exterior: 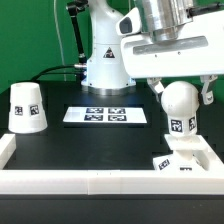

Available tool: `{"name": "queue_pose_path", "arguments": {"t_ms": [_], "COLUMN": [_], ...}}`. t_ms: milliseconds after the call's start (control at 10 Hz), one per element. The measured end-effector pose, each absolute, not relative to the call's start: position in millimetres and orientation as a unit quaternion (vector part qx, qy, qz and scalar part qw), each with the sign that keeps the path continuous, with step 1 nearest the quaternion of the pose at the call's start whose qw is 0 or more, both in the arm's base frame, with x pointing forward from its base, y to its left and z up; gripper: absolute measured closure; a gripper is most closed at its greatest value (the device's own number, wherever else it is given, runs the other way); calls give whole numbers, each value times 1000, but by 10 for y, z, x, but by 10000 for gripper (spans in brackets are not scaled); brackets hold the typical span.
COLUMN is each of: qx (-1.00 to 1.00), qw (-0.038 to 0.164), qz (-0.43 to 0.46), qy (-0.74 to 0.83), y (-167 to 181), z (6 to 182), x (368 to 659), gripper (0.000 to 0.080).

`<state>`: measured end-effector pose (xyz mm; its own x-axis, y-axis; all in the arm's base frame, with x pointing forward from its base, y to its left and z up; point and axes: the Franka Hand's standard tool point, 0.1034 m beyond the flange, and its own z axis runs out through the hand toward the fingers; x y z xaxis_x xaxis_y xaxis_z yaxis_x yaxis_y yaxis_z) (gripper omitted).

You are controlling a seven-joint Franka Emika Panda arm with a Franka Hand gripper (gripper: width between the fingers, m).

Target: Assemble lamp

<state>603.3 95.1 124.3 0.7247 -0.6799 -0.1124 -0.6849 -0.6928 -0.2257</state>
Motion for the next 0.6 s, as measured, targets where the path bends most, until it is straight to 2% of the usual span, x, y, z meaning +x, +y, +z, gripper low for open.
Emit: {"name": "queue_pose_path", "arguments": {"t_ms": [400,600], "qx": [-984,-990], "qw": [120,118], "qz": [-30,-37], "qy": [131,73], "y": [870,872], "z": [1215,1214], "x": [6057,6056], "gripper": [101,101]}}
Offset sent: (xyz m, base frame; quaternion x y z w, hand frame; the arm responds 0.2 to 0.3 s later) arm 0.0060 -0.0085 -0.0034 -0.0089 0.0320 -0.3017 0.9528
